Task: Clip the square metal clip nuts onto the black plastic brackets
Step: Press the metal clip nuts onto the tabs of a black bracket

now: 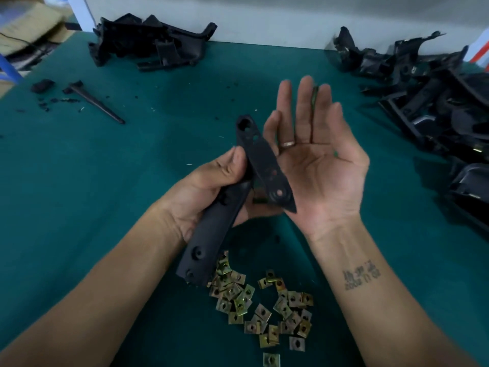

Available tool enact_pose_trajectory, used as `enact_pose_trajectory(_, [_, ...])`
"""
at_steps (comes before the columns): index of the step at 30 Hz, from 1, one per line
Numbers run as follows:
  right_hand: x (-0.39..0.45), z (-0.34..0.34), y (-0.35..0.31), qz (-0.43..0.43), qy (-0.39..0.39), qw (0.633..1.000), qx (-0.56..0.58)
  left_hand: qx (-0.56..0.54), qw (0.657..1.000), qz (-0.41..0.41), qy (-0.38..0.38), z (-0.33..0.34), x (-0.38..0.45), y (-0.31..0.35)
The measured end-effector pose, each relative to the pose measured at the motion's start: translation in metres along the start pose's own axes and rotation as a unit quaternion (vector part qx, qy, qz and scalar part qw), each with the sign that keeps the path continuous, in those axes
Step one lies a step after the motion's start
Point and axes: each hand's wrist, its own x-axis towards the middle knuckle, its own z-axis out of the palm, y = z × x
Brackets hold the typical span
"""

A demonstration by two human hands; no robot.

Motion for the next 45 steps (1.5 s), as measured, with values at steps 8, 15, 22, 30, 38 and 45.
enact_pose_trajectory(8, [0.014, -0.010, -0.010, -0.154, -0.069, 0.919, -0.357, 0.063, 0.998, -0.026, -0.015, 0.014, -0.004, -0.007])
enact_pose_trajectory(15, [0.009, -0.045, -0.024, -0.261, 0.067, 0.795, -0.543, 0.113, 0.976, 0.128, 0.134, -0.017, -0.008, 0.043])
enact_pose_trajectory(22, [0.000, -0.040, 0.004, -0.121, 0.015, 0.879, -0.462, 0.302, 0.929, 0.054, 0.207, -0.035, -0.005, 0.035])
enact_pose_trajectory(30, [0.012, -0.052, -0.021, -0.288, 0.095, 0.618, -0.725, 0.119, 0.976, 0.077, 0.167, -0.039, -0.011, 0.052])
enact_pose_trajectory(38, [0.089, -0.059, -0.042, -0.066, 0.041, 0.397, -0.914, 0.151, 0.977, 0.083, 0.123, -0.043, -0.006, 0.049])
enact_pose_trajectory(45, [0.091, -0.050, -0.042, -0.053, 0.010, 0.391, -0.919, 0.172, 0.980, 0.042, 0.089, -0.043, -0.002, 0.040])
